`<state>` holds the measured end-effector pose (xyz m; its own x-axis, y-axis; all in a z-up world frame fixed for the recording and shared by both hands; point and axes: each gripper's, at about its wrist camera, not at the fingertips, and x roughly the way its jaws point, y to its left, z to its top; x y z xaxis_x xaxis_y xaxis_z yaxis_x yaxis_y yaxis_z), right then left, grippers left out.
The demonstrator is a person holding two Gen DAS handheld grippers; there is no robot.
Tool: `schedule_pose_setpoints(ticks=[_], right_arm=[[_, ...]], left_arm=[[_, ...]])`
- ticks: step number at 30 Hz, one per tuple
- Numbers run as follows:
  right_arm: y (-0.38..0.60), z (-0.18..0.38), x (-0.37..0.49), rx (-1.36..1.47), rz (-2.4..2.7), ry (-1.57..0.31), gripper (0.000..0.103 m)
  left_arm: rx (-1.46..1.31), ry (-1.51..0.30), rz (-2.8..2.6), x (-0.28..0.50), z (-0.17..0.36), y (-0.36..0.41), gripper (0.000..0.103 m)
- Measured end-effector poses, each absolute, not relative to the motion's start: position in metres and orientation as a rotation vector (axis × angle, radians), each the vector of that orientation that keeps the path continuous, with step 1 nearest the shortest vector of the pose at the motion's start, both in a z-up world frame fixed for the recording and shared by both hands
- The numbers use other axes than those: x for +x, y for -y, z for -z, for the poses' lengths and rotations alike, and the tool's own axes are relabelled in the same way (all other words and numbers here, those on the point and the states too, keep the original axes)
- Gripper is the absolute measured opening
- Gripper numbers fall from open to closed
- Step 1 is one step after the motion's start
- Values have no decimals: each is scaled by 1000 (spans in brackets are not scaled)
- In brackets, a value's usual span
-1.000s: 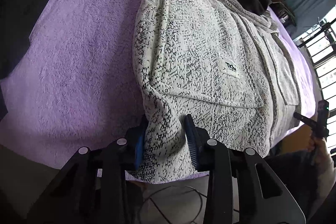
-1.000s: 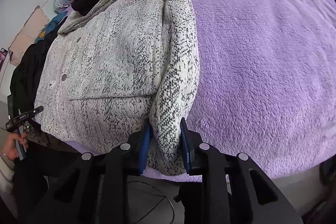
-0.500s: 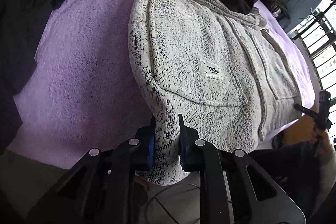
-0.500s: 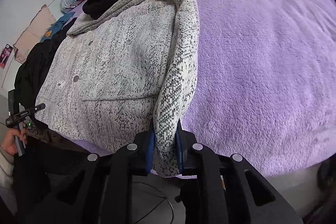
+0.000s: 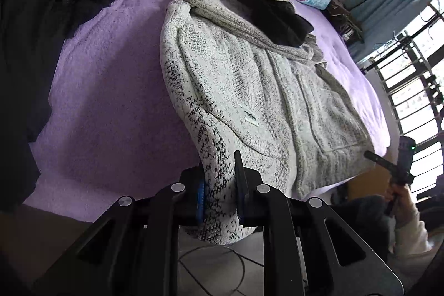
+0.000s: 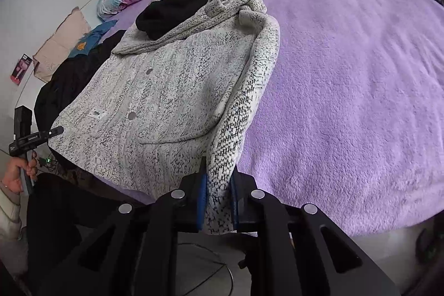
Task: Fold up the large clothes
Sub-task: 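Lift the held hem with both tools and fold it toward the hood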
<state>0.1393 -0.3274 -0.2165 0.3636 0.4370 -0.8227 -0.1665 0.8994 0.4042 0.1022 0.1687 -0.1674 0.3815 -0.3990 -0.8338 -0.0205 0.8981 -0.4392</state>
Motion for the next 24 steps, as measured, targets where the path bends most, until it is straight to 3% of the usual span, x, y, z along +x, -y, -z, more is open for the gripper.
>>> schedule_pose_setpoints(ticks=[24], right_arm=[[319, 102, 212, 331, -539, -1012, 10]], left_arm=[[-596, -1084, 377, 185, 55, -168, 14]])
